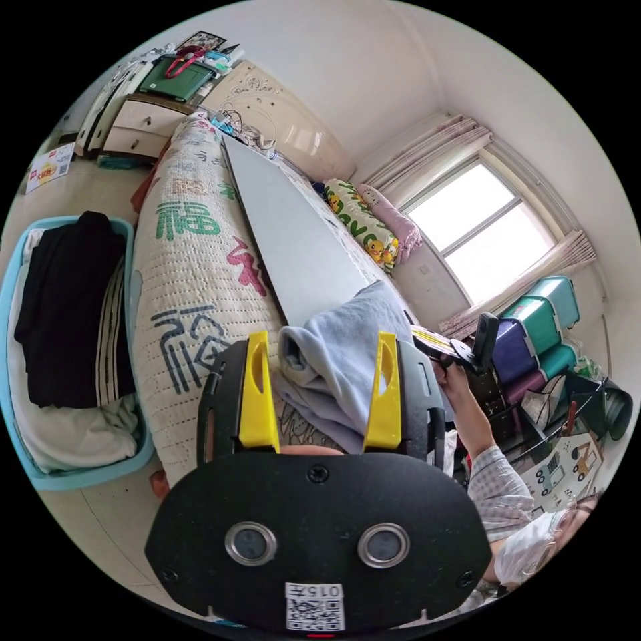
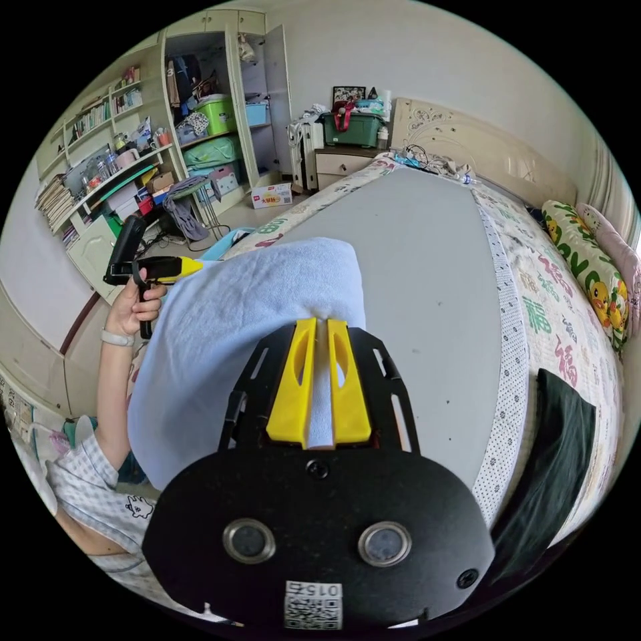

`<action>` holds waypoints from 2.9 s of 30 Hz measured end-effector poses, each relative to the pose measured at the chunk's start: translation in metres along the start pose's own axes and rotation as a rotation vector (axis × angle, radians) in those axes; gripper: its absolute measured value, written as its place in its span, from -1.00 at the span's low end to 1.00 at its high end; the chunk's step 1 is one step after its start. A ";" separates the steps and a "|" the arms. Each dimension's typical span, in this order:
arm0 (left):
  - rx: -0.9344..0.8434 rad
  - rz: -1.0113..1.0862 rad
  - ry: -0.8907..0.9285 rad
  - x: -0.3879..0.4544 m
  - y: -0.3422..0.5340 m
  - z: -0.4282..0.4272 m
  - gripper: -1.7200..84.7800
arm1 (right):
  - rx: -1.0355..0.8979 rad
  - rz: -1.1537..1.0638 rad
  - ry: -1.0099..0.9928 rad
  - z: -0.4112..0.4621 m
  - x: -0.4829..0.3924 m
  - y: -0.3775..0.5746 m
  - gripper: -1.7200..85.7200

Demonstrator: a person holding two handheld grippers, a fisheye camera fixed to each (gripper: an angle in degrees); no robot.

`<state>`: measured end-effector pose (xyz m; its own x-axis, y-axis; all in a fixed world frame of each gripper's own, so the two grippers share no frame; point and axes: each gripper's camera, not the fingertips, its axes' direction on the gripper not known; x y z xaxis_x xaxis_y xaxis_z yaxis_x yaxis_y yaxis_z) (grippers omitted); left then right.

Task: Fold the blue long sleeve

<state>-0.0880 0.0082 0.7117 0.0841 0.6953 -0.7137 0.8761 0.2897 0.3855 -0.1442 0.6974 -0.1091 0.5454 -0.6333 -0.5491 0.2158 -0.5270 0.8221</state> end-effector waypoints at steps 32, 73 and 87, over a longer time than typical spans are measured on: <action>-0.005 0.019 -0.125 -0.038 -0.147 -0.104 -0.60 | -0.028 0.172 -0.513 -0.100 0.147 -0.067 -0.50; 0.187 0.859 0.277 0.679 -0.490 -0.072 -0.81 | 0.755 0.101 0.033 -0.701 0.249 0.404 -0.66; -0.042 0.626 0.162 0.613 -0.631 0.177 -0.81 | 0.457 0.328 -0.005 -0.569 0.437 0.373 -0.66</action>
<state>-0.5054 0.1350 -0.0724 0.4974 0.8307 -0.2501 0.6648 -0.1797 0.7251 0.6354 0.5467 0.0436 0.5208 -0.8075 -0.2770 -0.3382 -0.4931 0.8016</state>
